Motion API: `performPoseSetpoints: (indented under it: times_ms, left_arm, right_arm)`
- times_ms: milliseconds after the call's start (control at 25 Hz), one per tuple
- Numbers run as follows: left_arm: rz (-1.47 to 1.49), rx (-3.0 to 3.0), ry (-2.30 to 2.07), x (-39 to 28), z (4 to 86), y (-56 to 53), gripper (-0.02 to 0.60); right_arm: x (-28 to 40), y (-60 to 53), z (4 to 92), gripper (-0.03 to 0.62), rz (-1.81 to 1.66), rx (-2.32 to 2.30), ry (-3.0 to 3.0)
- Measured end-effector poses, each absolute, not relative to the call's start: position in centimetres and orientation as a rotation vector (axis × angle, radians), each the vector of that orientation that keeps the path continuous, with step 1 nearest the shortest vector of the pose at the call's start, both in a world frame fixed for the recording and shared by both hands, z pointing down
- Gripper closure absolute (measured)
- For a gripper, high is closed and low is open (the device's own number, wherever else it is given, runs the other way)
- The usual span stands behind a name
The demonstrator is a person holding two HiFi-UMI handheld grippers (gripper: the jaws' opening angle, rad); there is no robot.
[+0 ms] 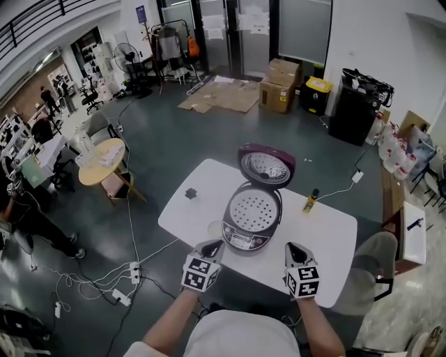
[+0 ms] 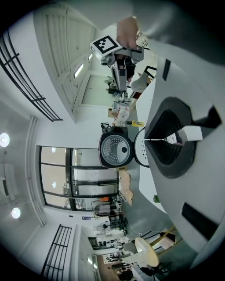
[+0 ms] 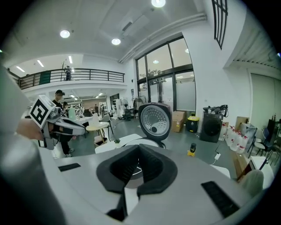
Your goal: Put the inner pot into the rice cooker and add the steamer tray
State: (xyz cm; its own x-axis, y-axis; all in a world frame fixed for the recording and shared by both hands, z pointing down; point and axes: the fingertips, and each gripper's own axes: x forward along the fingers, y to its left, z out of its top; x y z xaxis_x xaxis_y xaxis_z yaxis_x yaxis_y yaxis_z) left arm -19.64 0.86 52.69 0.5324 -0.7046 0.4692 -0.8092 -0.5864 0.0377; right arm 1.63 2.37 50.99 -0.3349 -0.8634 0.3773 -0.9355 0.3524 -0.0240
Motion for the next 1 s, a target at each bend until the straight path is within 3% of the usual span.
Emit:
performPoseSetpoints:
  times_ms: [1000]
  left_arm:
    - [0.472,2.599,-1.133,-23.6,49.9,-0.4,0.568]
  right_arm:
    - [-2.0,2.5,47.2,0.583,0.294,1.683,-2.312]
